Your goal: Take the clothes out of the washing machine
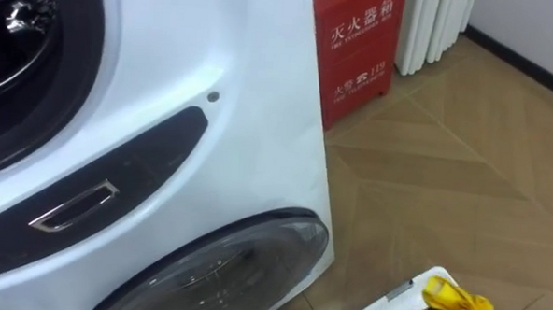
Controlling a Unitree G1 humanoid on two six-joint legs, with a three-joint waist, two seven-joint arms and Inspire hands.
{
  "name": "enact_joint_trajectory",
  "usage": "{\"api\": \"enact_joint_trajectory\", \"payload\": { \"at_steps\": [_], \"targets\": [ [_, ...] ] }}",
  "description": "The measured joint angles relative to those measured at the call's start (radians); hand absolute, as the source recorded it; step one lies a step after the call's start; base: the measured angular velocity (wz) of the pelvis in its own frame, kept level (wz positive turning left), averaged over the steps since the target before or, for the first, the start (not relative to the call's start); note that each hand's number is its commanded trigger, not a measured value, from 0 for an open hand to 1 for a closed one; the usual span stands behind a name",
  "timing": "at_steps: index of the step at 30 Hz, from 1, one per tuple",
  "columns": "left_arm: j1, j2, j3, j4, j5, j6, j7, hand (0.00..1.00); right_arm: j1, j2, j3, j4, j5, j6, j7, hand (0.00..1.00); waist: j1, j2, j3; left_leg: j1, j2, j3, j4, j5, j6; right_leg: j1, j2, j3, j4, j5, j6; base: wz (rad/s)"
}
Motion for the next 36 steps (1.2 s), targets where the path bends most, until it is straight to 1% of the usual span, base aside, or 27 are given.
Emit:
{"api": "enact_joint_trajectory", "payload": {
  "at_steps": [2,4,5,6,7,9,10,11,12,13,15,17,18,23,32,36],
  "targets": [
    [-0.007,0.000,0.000,0.000,-0.004,0.000,-0.005,0.00,-0.011,-0.010,-0.002,0.020,0.001,-0.005,-0.012,1.00,0.000,0.000,0.0003,0.000,-0.001,0.003,0.000,0.000,0.000,-0.009,-0.001,0.005,0.011,-0.003,0.002,-0.10],
    [-0.008,-0.001,-0.004,0.000,-0.008,-0.001,-0.006,0.00,-0.017,-0.014,-0.006,0.027,0.003,-0.007,-0.019,1.00,-0.009,0.005,0.0004,-0.001,-0.004,0.006,0.000,0.000,0.001,-0.011,-0.004,0.005,0.015,-0.005,0.004,-0.03],
    [-0.008,-0.001,-0.006,-0.001,-0.028,-0.001,-0.007,0.00,-0.025,-0.017,-0.007,0.028,0.005,-0.007,-0.019,1.00,-0.017,0.006,0.0019,0.000,-0.006,0.006,0.000,0.000,0.001,-0.012,-0.005,0.005,0.018,-0.006,0.005,0.00],
    [-0.007,-0.001,-0.006,-0.003,-0.044,0.001,-0.007,0.00,-0.033,-0.023,-0.009,0.030,0.013,-0.008,-0.023,1.00,-0.021,0.007,0.0024,0.000,-0.012,0.006,0.000,0.001,0.001,-0.014,-0.005,0.007,0.022,-0.008,0.005,0.00],
    [-0.007,-0.001,-0.006,-0.005,-0.044,0.001,-0.007,0.00,-0.036,-0.027,-0.012,0.030,0.019,-0.008,-0.025,1.00,-0.022,0.009,0.0018,0.000,-0.014,0.007,0.000,0.001,0.002,-0.015,-0.006,0.007,0.024,-0.008,0.006,0.00],
    [-0.007,-0.001,-0.008,-0.010,-0.044,0.003,-0.007,0.00,-0.037,-0.053,-0.023,0.030,0.045,-0.008,-0.036,1.00,-0.021,0.010,0.0015,-0.002,-0.017,0.009,0.000,0.002,0.003,-0.024,-0.010,0.008,0.038,-0.015,0.007,0.00],
    [-0.007,-0.001,-0.008,-0.011,-0.045,0.004,-0.007,0.00,-0.038,-0.056,-0.029,0.030,0.050,-0.008,-0.039,1.00,-0.021,0.010,0.0015,-0.003,-0.017,0.011,0.000,0.002,0.003,-0.026,-0.010,0.009,0.040,-0.016,0.007,0.00],
    [-0.006,0.000,-0.008,-0.011,-0.045,0.006,-0.007,0.00,-0.040,-0.059,-0.038,0.030,0.058,-0.008,-0.050,0.60,-0.021,0.009,0.0025,-0.003,-0.018,0.015,0.000,0.002,0.003,-0.031,-0.011,0.012,0.051,-0.020,0.007,-0.06],
    [0.001,0.000,-0.011,-0.017,-0.045,0.007,-0.008,0.00,-0.041,-0.063,-0.039,0.030,0.061,-0.008,-0.059,0.13,-0.021,0.009,0.0022,-0.004,-0.019,0.020,0.000,0.002,0.003,-0.036,-0.010,0.017,0.055,-0.021,0.007,-0.08],
    [0.004,0.000,-0.011,-0.020,-0.045,0.007,-0.008,0.00,-0.042,-0.063,-0.038,0.030,0.062,-0.008,-0.061,0.00,-0.021,0.009,0.0022,-0.005,-0.019,0.023,0.000,0.002,0.003,-0.039,-0.009,0.019,0.057,-0.021,0.006,-0.12],
    [0.011,0.000,-0.016,-0.022,-0.045,0.007,-0.008,0.00,-0.044,-0.063,-0.038,0.030,0.062,-0.008,-0.067,0.00,-0.021,0.009,0.0027,-0.008,-0.021,0.031,0.000,0.002,0.003,-0.050,-0.005,0.031,0.069,-0.025,0.006,-0.12],
    [0.015,0.000,-0.016,-0.027,-0.045,0.007,-0.008,0.00,-0.044,-0.063,-0.037,0.030,0.062,-0.008,-0.070,0.00,-0.022,0.008,0.0029,-0.011,-0.025,0.034,0.001,0.002,0.003,-0.057,-0.004,0.034,0.075,-0.026,0.005,-0.04],
    [0.015,0.001,-0.016,-0.029,-0.046,0.007,-0.008,0.00,-0.046,-0.063,-0.037,0.030,0.062,-0.008,-0.074,0.00,-0.022,0.010,0.0019,-0.018,-0.026,0.034,0.001,0.002,0.003,-0.065,-0.005,0.034,0.080,-0.026,0.005,0.00],
    [0.017,0.001,-0.019,-0.035,-0.084,0.007,-0.015,0.00,-0.054,-0.063,-0.036,0.040,0.063,-0.008,-0.085,0.00,-0.022,0.009,0.0027,-0.020,-0.026,0.034,0.002,0.002,0.003,-0.068,-0.004,0.032,0.085,-0.029,0.002,0.01],
    [0.018,0.005,-0.019,-0.057,-0.085,0.007,-0.031,0.00,-0.062,-0.063,-0.035,0.055,0.088,-0.008,-0.084,0.00,-0.019,0.010,0.0014,-0.029,-0.025,0.032,0.002,0.002,0.003,-0.076,-0.006,0.029,0.083,-0.029,0.003,0.00],
    [0.021,0.005,-0.019,-0.059,-0.086,0.006,-0.031,0.00,-0.054,-0.063,-0.035,0.055,0.124,-0.009,-0.088,0.00,-0.019,0.010,0.0015,-0.030,-0.025,0.033,0.002,0.002,0.003,-0.076,-0.005,0.028,0.082,-0.030,0.002,0.00]
  ]
}}
